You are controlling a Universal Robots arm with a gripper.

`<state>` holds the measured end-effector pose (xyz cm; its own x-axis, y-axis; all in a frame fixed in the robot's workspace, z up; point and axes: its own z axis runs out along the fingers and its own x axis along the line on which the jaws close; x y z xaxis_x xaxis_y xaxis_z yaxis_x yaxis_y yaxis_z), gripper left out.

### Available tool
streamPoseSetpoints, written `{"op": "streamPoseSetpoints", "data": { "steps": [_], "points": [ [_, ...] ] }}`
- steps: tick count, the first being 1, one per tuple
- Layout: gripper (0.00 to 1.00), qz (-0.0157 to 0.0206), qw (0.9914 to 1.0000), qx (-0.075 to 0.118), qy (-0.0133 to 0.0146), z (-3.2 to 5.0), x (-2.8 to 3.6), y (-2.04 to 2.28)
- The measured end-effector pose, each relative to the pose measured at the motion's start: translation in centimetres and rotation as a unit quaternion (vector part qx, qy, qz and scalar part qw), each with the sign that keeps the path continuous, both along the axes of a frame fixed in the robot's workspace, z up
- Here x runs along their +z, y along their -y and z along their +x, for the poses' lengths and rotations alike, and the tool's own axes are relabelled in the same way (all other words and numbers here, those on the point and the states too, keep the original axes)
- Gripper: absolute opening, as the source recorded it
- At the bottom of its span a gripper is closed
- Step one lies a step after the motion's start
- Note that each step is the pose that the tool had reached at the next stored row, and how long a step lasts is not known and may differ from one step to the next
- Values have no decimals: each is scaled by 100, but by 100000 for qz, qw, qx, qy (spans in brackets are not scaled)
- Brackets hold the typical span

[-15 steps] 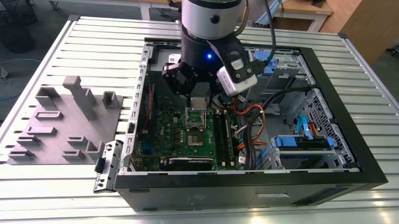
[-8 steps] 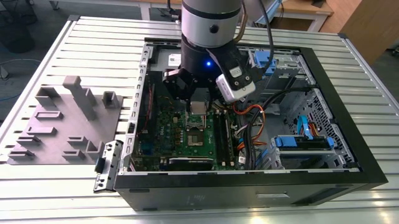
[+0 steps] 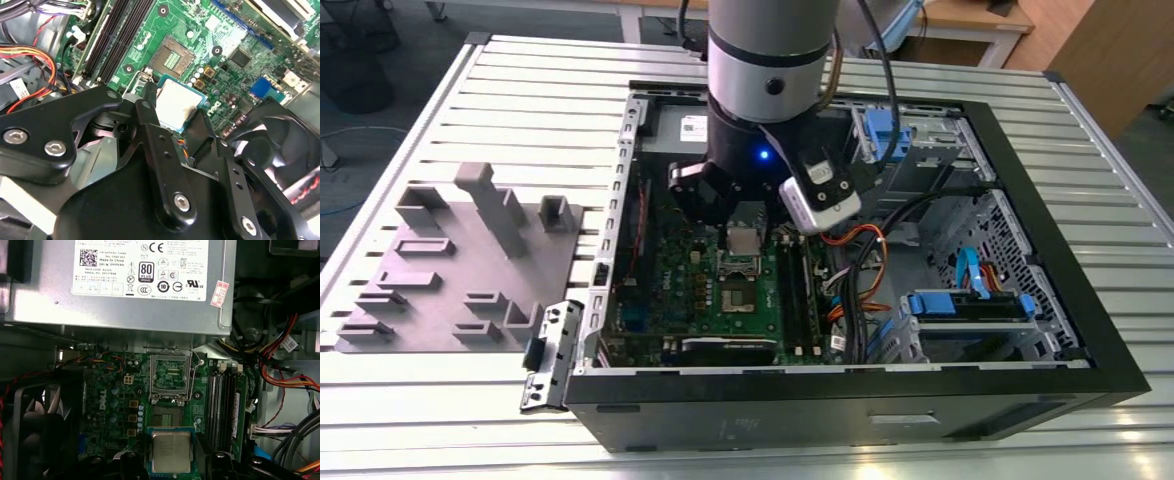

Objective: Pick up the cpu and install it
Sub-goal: 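Pick up the cpu and move it towards the insertion slot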

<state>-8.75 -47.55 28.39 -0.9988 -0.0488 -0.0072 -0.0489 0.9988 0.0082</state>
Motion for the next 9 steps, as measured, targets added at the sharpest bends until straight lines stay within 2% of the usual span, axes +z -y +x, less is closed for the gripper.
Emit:
{"op": "streamPoseSetpoints", "data": {
  "steps": [5, 9],
  "points": [
    [47, -6, 100000, -1, -6, 0, -91, 0],
    [47, -7, 100000, 0, -14, 0, -102, -4]
  ]
}}
